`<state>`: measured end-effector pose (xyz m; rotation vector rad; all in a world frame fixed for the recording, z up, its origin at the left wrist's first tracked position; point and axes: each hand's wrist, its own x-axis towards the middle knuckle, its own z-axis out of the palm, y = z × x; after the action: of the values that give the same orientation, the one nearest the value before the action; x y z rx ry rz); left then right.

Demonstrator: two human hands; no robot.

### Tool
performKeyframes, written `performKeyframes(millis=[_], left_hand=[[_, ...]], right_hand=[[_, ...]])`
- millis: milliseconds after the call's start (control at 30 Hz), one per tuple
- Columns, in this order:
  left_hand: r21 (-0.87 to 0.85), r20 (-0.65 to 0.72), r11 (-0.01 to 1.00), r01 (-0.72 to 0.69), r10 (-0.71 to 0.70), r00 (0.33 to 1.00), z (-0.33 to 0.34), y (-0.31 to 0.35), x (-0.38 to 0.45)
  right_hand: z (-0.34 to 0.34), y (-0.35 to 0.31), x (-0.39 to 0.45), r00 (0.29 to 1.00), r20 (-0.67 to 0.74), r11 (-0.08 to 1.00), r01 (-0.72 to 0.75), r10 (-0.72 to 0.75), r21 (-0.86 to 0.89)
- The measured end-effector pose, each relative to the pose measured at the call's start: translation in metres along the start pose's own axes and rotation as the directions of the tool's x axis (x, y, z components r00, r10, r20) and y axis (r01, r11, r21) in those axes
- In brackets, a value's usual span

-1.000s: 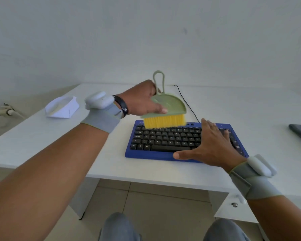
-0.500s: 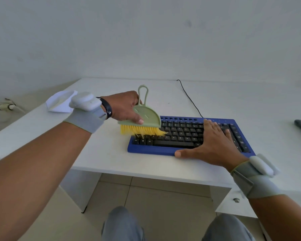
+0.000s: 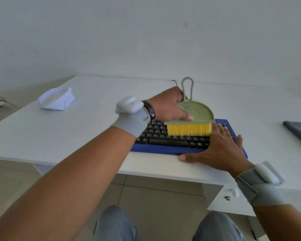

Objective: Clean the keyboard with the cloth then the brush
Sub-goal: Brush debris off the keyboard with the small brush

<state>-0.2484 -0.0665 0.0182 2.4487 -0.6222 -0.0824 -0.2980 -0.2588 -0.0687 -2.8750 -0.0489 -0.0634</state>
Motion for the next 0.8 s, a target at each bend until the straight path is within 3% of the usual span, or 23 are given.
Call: performKeyframes(millis=[300,533,667,800], left_hand=[[0.249,0.079,0.963,0.100,-0.123,0.989,-0.011,-0.012,-0.013],[0.411,0.025,0.884,0.225,-0.258,0.966,-0.052,-0.049,-0.052],[0.364,-0.024,0.896,0.256,-0.266,0.964,-0.063,-0.048,-0.060],[0.239,-0.087,0.963,0.126,-0.108,0.990,-0.052,-0.020,-0.047]], right_hand=[[0.004,0.005,-0.003,0.999,0.025,1.000,-0.019,0.019,0.008],[0.006,0.005,-0.003,1.000,0.003,1.000,-0.012,0.012,0.001],[0.007,0.006,-0.003,1.000,-0.003,1.000,-0.014,0.014,-0.006],[0.006,0.004,-0.003,1.000,0.013,1.000,-0.027,0.027,-0.009]])
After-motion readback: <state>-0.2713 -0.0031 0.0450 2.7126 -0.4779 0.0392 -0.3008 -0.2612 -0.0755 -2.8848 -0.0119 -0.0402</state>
